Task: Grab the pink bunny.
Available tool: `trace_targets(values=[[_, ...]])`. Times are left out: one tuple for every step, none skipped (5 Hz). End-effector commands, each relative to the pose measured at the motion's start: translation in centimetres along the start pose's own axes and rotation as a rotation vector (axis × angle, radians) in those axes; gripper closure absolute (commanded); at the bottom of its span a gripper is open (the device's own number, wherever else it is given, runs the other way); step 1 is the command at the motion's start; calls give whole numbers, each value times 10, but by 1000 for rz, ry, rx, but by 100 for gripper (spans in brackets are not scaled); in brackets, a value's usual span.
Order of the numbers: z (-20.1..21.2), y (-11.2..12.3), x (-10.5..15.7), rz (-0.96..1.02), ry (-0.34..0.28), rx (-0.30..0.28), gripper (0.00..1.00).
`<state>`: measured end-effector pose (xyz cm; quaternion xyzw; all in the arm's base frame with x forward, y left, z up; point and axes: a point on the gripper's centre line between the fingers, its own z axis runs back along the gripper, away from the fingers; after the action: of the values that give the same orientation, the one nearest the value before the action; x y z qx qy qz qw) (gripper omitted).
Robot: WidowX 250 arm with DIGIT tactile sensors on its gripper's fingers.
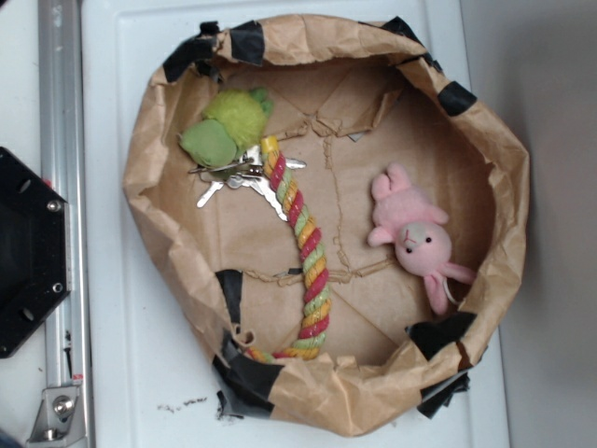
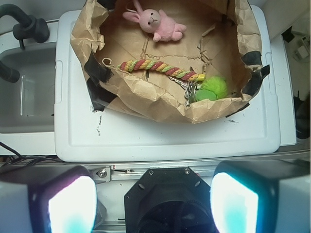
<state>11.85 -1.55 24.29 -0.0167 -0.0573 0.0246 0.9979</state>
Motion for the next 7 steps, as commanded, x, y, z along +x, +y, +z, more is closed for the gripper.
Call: trace_targets(values=[[0,0,0,0,0,0,0],[-43,9,46,-258,-152,105,0],[-76,18,96,-276,-258,109,0],[-112,19,132,-319,-247,112,0],[-157,30,156,-394,-214,106,0],[-169,28,172,-550,-211,98,0],[-184,15,184,-738,-192,146,0]])
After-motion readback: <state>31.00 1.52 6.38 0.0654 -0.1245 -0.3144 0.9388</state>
